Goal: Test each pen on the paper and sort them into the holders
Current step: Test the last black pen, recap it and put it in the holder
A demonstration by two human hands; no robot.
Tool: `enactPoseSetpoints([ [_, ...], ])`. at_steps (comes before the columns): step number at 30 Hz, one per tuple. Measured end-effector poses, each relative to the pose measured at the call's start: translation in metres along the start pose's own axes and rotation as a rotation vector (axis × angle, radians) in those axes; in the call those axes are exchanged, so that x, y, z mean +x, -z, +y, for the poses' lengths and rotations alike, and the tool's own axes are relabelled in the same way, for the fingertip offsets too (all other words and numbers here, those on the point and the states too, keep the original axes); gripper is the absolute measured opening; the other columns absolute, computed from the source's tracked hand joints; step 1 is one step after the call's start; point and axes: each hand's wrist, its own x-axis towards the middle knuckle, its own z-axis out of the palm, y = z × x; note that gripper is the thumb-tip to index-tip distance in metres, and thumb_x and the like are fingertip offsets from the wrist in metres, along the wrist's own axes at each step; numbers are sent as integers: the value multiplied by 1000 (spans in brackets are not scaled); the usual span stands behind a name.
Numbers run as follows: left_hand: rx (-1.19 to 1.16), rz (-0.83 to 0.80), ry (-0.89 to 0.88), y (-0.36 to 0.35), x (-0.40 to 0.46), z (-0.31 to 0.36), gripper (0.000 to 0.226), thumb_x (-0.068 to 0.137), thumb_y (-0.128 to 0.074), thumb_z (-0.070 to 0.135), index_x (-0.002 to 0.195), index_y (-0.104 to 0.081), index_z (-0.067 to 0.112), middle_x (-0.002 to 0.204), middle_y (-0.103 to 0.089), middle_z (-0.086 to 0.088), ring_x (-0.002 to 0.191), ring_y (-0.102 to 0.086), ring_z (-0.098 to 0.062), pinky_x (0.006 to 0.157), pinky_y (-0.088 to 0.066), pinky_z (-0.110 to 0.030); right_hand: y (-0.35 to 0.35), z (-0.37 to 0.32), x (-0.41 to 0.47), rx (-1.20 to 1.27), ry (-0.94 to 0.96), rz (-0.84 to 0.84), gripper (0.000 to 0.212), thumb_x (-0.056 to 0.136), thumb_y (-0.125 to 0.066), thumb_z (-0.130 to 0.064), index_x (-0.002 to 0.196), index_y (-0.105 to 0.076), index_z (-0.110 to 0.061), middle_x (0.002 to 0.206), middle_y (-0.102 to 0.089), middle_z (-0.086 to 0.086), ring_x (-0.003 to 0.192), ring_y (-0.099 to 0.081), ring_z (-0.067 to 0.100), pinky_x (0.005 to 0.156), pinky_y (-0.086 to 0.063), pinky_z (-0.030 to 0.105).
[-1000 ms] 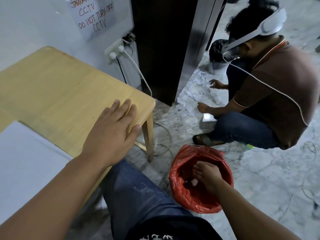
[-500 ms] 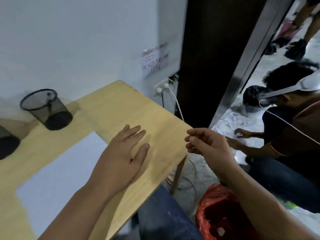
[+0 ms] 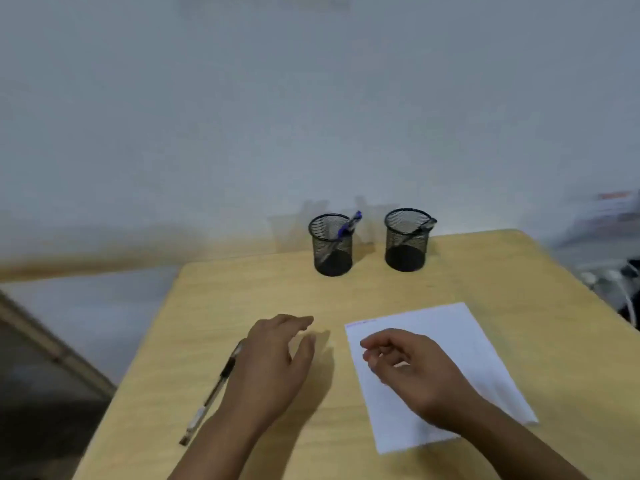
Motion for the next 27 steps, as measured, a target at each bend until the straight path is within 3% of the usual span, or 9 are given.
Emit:
enactPoseSetpoints([
  [4,-20,67,234,31,-15,-60,28,94,-56,37,119,-66,32,100,-64,21,97,-59,-7,86,-47,-27,-61,-32,26,-86,38,-219,22,90,-57,-28,105,-71,-35,98,-73,-13,91,-68,0,83,-58,28],
  [8,-28,16,414,49,-17,-90,40,87,-58,53,121,-65,32,95,-65,17,83,-62,-3,75,-49,-25,-109,-52,39,-189,75,-313,26,84,-55,-38,106,-69,-42,95,-71,-18,90,-66,-4,83,-57,26],
  [12,6,-47,453,55,-13,-97,27,77,-63,59,98,-66,42,83,-68,12,80,-65,-6,68,-53,-29,-138,-61,42,-251,78,-319,29,85,-58,-37,112,-69,-39,86,-67,-20,89,-64,-4,83,-52,19],
  [18,77,-86,428,54,-3,-93,16,73,-59,39,77,-72,31,70,-67,8,67,-64,-13,53,-48,-27,-144,-65,40,-254,61,-299,27,85,-57,-33,108,-71,-36,88,-70,-19,84,-66,0,78,-55,23],
  [22,-140,26,460,56,-5,-86,13,78,-66,40,81,-74,30,73,-69,11,69,-64,-4,62,-53,-27,-142,-62,40,-66,-15,-261,17,83,-63,-35,96,-73,-37,80,-75,-10,68,-67,5,75,-58,40],
  [27,-574,80,500,62,-6,-60,14,82,-72,31,76,-73,19,75,-73,-3,65,-66,-10,61,-48,-25,-135,-61,38,127,-46,-182,25,73,-73,-50,95,-71,-37,82,-75,-9,73,-71,7,81,-59,49],
])
